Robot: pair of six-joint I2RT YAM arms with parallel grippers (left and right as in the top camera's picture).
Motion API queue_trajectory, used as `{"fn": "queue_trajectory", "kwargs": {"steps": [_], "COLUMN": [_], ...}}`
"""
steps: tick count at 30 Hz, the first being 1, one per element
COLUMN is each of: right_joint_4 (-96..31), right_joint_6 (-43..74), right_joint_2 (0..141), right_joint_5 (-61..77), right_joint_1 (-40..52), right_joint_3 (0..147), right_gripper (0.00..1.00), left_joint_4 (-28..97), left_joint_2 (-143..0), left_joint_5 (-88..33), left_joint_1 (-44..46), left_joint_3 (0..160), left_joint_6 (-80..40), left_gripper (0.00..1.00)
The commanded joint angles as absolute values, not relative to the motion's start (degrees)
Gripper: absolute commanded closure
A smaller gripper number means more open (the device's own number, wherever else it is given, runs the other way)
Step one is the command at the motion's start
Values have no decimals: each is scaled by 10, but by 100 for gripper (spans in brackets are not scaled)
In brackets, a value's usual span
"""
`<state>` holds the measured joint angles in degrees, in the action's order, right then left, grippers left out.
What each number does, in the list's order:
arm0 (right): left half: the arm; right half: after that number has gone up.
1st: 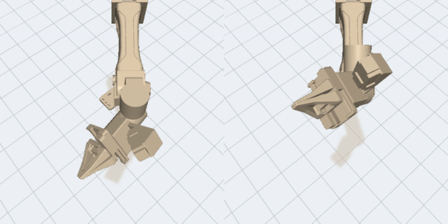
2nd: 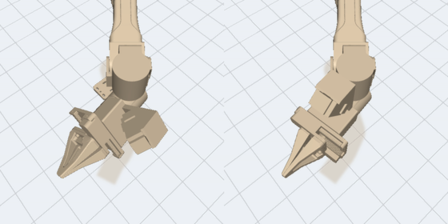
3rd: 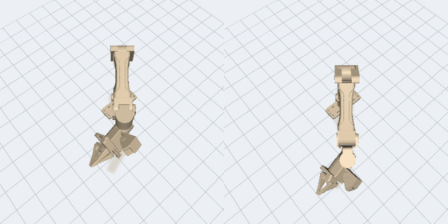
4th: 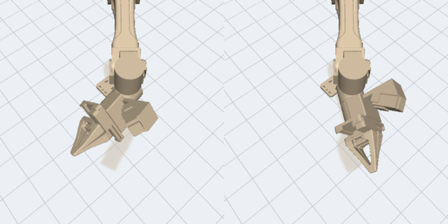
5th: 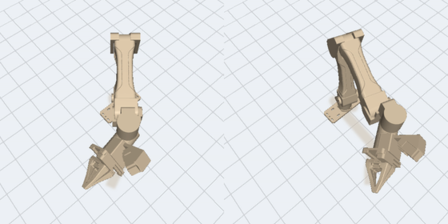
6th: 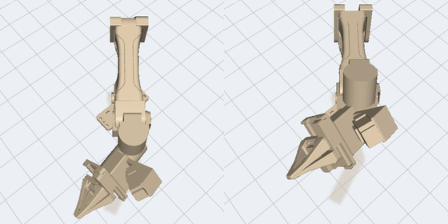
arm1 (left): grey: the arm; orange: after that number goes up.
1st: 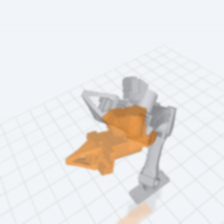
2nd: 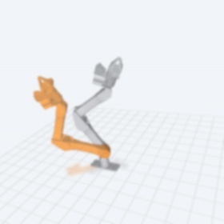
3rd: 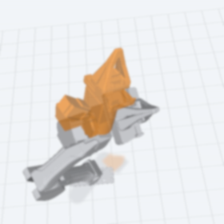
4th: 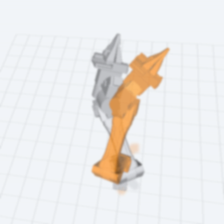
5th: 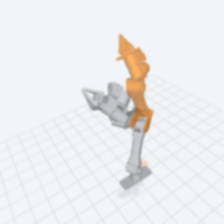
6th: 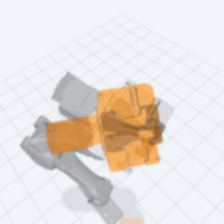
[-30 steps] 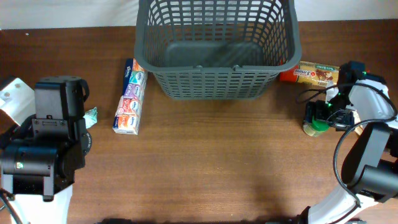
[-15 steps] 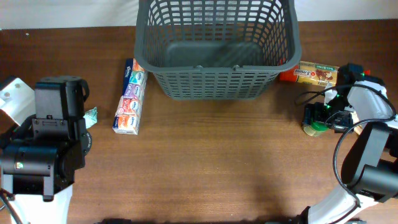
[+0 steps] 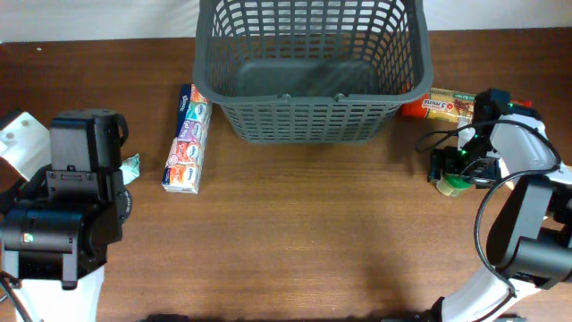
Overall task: Pack container
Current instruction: 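Close the right gripper around the green-capped jar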
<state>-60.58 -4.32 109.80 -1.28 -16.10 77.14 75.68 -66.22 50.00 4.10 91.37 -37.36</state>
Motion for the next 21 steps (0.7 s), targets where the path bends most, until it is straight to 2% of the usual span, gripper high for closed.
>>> {"fn": "queue_trajectory", "kwargs": {"steps": [1, 21], "right_joint_4": [-604, -591], "right_joint_6": [-41, -40], "right_joint_2": [1101, 1101], "right_joint_5": [-22, -18], "right_joint_1": [-166, -165], "right_joint_3": [764, 750], "right_gripper": [1, 1], "left_joint_4": [757, 757], "left_joint_2": [-664, -664], "left_joint_5": [512, 512], "left_joint_1": [38, 38], "left_joint_3": [921, 921], "left_joint_6": [-381, -381], "left_gripper": [1, 1]}}
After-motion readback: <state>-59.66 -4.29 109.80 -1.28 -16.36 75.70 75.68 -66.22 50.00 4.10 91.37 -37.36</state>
